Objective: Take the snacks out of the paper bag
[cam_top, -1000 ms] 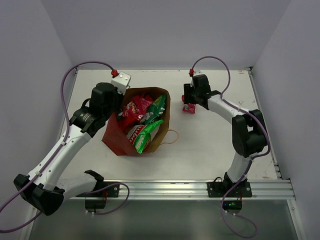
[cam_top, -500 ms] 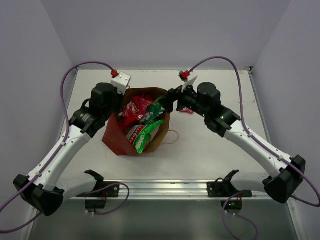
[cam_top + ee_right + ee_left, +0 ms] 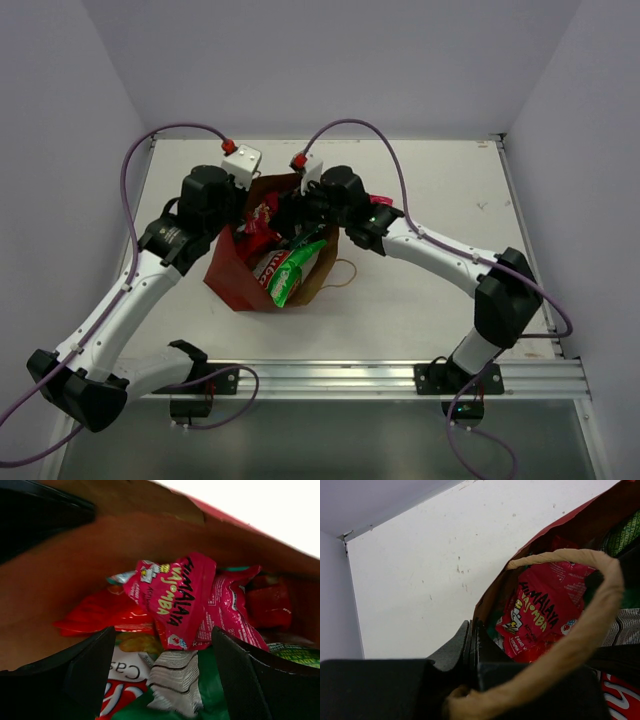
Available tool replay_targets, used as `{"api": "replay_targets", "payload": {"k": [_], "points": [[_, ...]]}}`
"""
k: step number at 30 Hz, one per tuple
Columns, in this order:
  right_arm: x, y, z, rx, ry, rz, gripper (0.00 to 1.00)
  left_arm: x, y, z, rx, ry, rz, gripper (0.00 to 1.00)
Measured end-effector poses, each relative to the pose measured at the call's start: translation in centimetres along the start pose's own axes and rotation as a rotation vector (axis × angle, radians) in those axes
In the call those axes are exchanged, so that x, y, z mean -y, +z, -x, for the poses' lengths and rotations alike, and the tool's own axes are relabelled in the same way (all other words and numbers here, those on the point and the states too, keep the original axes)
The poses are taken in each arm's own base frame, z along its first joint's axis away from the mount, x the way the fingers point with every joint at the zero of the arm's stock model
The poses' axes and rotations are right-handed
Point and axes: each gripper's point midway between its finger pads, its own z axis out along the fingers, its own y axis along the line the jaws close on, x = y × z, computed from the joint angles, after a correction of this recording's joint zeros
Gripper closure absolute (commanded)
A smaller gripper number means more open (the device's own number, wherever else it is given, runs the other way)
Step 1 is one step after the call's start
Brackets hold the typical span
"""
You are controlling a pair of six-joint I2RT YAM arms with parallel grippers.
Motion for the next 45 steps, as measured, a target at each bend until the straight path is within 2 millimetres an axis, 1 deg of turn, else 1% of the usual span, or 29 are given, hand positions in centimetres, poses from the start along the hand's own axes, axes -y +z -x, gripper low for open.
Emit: {"api": "replay_targets", "payload": {"k": [2, 4, 8, 11, 15, 18, 19, 21, 22, 24, 25, 27, 29, 32, 34, 35, 38, 41, 42, 43, 44, 45], "points": [[0.4, 0.9, -1.1, -0.031, 0.022, -0.006, 0.20, 0.1, 0.0, 0.0, 0.000, -0.001, -0.006, 1.00], [0.7, 1.6, -1.7, -0.047, 0.037, -0.012, 0.20, 0.1, 0.0, 0.0, 0.000, -0.003, -0.011, 1.00], [0.9, 2.3, -1.5, -0.045, 0.054, -0.020, 0.20, 0.3, 0.0, 0.0, -0.001, -0.009, -0.023, 1.00], [1.1, 3.2, -1.3, -0.042, 0.058, -0.028, 0.21, 0.5, 0.0, 0.0, 0.000, -0.017, -0.032, 1.00], [1.6, 4.5, -1.7, -0.054, 0.065, -0.033, 0.27, 0.8, -0.1, 0.0, 0.002, -0.020, -0.047, 1.00], [1.7, 5.1, -2.1, -0.063, 0.071, -0.032, 0.43, 1.0, -0.2, -0.1, -0.001, -0.019, -0.059, 1.00], [1.7, 5.1, -2.2, -0.065, 0.073, -0.031, 0.58, 1.0, -0.2, -0.1, 0.000, -0.019, -0.061, 1.00], [1.8, 5.2, -2.3, -0.069, 0.072, -0.033, 0.72, 1.0, -0.3, 0.0, 0.003, -0.020, -0.063, 1.00], [1.8, 5.2, -2.4, -0.071, 0.072, -0.033, 0.85, 1.0, -0.4, 0.0, 0.005, -0.020, -0.064, 1.00], [1.8, 5.2, -2.5, -0.075, 0.070, -0.033, 0.96, 1.0, -0.4, 0.0, 0.006, -0.020, -0.064, 1.00], [1.8, 5.2, -2.4, -0.074, 0.068, -0.031, 1.00, 1.0, -0.4, 0.0, 0.006, -0.021, -0.064, 1.00], [1.6, 5.0, -2.3, -0.071, 0.065, -0.026, 1.00, 1.0, -0.4, 0.0, 0.006, -0.021, -0.064, 1.00], [1.4, 4.3, -2.0, -0.066, 0.060, -0.021, 1.00, 1.0, -0.4, 0.0, 0.006, -0.022, -0.061, 1.00], [0.7, 2.3, -1.0, -0.046, 0.046, -0.013, 1.00, 0.8, -0.4, 0.0, 0.005, -0.024, -0.051, 1.00], [-0.1, 0.4, 0.3, -0.024, 0.031, -0.008, 1.00, 0.6, -0.4, 0.0, 0.004, -0.026, -0.040, 1.00], [-0.6, -0.9, 1.2, -0.003, 0.019, -0.004, 1.00, 0.5, -0.4, 0.0, 0.004, -0.027, -0.034, 1.00], [-2.3, -6.0, 4.6, 0.089, -0.027, 0.008, 1.00, 0.3, -0.4, 0.0, 0.003, -0.028, -0.022, 1.00], [-2.9, -12.0, 7.6, 0.213, -0.058, -0.020, 1.00, 0.1, -0.4, 0.0, 0.001, -0.030, -0.012, 1.00], [-2.5, -14.0, 8.2, 0.253, -0.059, -0.047, 1.00, 0.1, -0.4, -0.1, 0.001, -0.031, -0.012, 1.00], [-1.8, -15.5, 8.5, 0.284, -0.055, -0.078, 1.00, 0.1, -0.4, -0.1, 0.001, -0.031, -0.011, 1.00], [-0.4, -17.3, 8.6, 0.317, -0.041, -0.131, 1.00, 0.1, -0.4, -0.1, 0.001, -0.032, -0.011, 1.00], [1.4, -18.9, 8.7, 0.348, -0.021, -0.199, 1.00, 0.1, -0.4, -0.1, 0.001, -0.032, -0.011, 1.00]]}}
